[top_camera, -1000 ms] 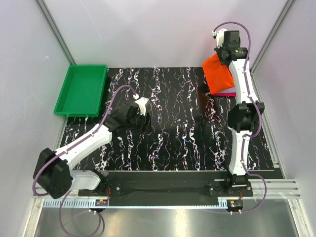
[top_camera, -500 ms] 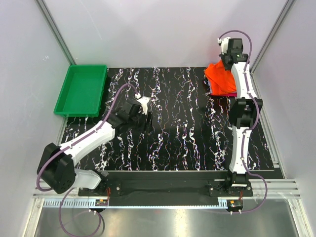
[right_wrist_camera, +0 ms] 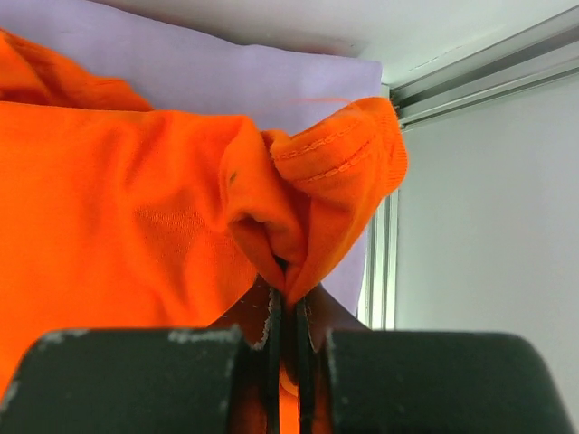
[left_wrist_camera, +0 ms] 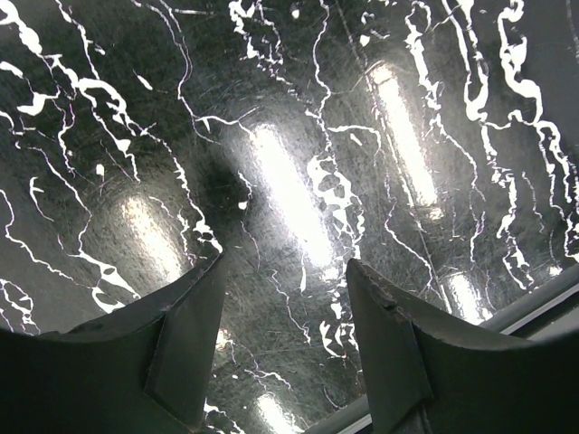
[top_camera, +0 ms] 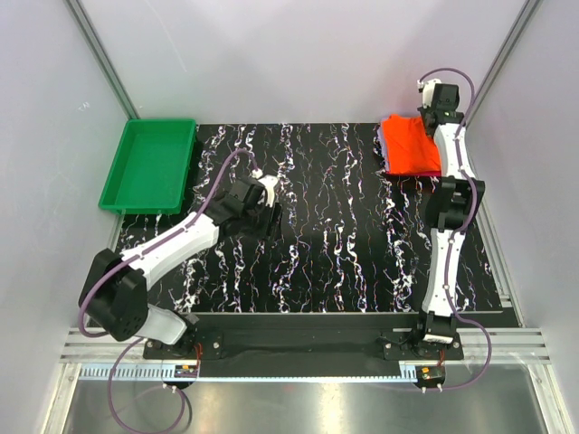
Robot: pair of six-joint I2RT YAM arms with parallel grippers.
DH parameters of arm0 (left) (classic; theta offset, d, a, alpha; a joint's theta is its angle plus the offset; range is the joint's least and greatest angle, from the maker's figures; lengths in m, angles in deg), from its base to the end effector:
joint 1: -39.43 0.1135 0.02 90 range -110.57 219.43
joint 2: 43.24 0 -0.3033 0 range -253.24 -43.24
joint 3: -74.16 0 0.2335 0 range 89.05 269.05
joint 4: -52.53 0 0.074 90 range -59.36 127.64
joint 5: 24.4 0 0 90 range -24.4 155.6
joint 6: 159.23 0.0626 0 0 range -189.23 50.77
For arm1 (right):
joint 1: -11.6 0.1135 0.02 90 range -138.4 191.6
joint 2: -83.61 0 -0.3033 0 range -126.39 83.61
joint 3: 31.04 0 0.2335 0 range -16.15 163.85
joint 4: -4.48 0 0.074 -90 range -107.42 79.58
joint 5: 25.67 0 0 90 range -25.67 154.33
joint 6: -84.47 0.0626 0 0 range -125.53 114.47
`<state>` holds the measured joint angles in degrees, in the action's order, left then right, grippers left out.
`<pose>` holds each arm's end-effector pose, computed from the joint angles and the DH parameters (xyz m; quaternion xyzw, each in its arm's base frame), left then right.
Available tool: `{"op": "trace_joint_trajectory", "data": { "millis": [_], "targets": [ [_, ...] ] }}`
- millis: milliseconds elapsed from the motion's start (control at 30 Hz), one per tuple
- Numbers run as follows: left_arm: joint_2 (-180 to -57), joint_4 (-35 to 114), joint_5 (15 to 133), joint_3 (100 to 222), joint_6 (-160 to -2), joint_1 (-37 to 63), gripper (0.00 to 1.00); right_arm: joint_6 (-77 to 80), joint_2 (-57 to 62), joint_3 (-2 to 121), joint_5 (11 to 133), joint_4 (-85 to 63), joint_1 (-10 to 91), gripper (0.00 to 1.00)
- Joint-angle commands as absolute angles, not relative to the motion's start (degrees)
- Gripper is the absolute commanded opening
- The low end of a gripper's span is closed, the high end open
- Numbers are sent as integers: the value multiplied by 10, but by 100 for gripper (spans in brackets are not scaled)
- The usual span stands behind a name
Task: Fold and stack the t-shirts
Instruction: Neatly place the folded tshirt to the corner
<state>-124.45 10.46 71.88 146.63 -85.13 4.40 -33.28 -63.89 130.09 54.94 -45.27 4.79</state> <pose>0.2340 -0.1724 0.2722 0.1744 0.9245 -0.1906 0.2801 0.6069 -0.0828 0.2515 -0.1250 0.8804 -0.2038 0.4095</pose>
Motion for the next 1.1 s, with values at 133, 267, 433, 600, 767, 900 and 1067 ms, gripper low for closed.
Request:
{"op": "trace_joint_trajectory", "data": {
  "millis": [133,267,433,600,767,900,1067],
  "targets": [
    [-1267,103,730,1502,-847,48,61,-353,-689,1318,548,-363,40,0],
    [-1279,100,734,1507,-853,48,61,-354,-705,1318,538,-334,35,0],
    [-1285,93,736,1513,-856,48,61,-355,-720,1317,495,-303,33,35],
    [-1282,85,732,1521,-859,48,61,-341,-694,1334,439,-282,33,78],
    [-1266,99,730,1518,-869,48,61,-264,-624,1306,446,-279,33,91],
    [-1254,114,730,1511,-863,48,61,-174,-576,1299,491,-306,33,92],
    [-1246,129,731,1509,-845,48,61,-59,-526,1249,544,-316,33,89]
  ]
}}
